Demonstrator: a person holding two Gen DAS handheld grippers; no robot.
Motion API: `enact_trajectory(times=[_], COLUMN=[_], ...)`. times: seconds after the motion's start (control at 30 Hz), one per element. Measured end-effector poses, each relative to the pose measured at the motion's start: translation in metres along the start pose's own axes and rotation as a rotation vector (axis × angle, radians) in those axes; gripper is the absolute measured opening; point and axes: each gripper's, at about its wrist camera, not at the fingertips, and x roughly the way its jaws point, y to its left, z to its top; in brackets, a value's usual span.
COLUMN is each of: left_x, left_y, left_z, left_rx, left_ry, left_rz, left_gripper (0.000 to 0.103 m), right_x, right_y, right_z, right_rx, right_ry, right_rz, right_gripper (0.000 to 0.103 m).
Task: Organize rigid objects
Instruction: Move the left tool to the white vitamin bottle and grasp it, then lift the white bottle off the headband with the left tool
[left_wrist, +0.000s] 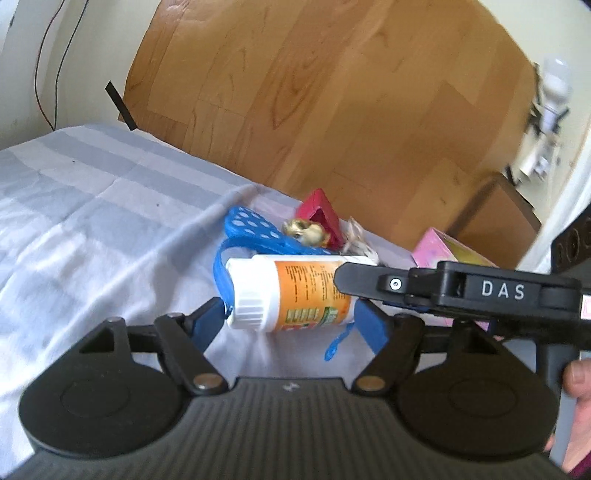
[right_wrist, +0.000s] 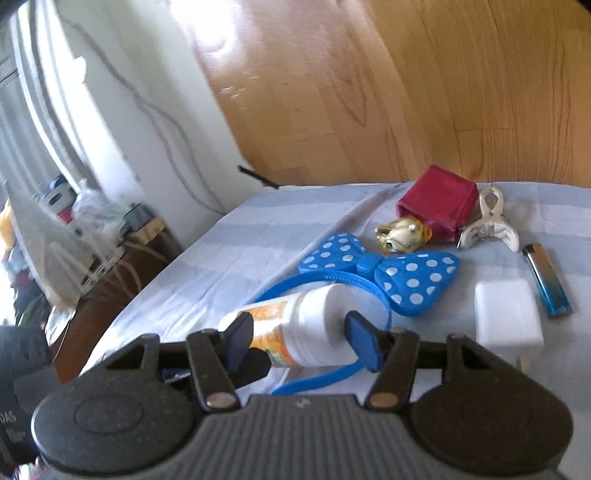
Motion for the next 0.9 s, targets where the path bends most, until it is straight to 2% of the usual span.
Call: enact_trajectory(times=[0.17, 0.23, 0.33, 0.47, 0.63, 0.77, 0.83, 0.9], left_x=[-0.026, -0.03, -0.041, -0.053, -0.062, -0.048, -0.044, -0.038], left_y=[-0.001, -0.001, 0.002, 0.011, 0.03, 0.036, 0.035, 0.029], left_z=[-0.024, -0.027, -0.03, -0.025, -0.015, -0.008, -0.004, 0.001], left_rx=[0.015, 0.019, 0.008, -0.036, -0.106, -0.122, -0.121, -0.109], left_ry=[0.019, 0.02, 0.005, -0.04, -0.09, -0.068, -0.07, -0.079], left_rz=[-0.009, -0.009, -0.016, -0.024, -0.037, -0.02, -0.024, -0.027], left_gripper=[0.08, 0.08, 0.083, 0.084, 0.086, 0.086, 0.086, 0.086], right_x=[-0.02, -0.026, -0.03, -0.03, -0.021, -0.02, -0.017, -0.01], right_y=[0.0, 0.002, 0.005, -0.003, -0.012, -0.006, 0.0, 0.005], right_z=[-0.031, -0.038, -0.037, -0.028, -0.023, -0.027, -0.03, -0.03], right_rx=[-0.016, -0.037, -0.079, -0.046, -0.009, -0.076, -0.135, -0.205], right_ry=[0.02, 0.015, -0.021, -0.06, -0.05, -0.067, -0.067, -0.065], right_rz=[0.059, 0.054, 0.019, 0.003, 0.016, 0.043, 0.023, -0.014], right_gripper=[0.057, 0.057, 0.057, 0.057, 0.059, 0.072, 0.078, 0.079])
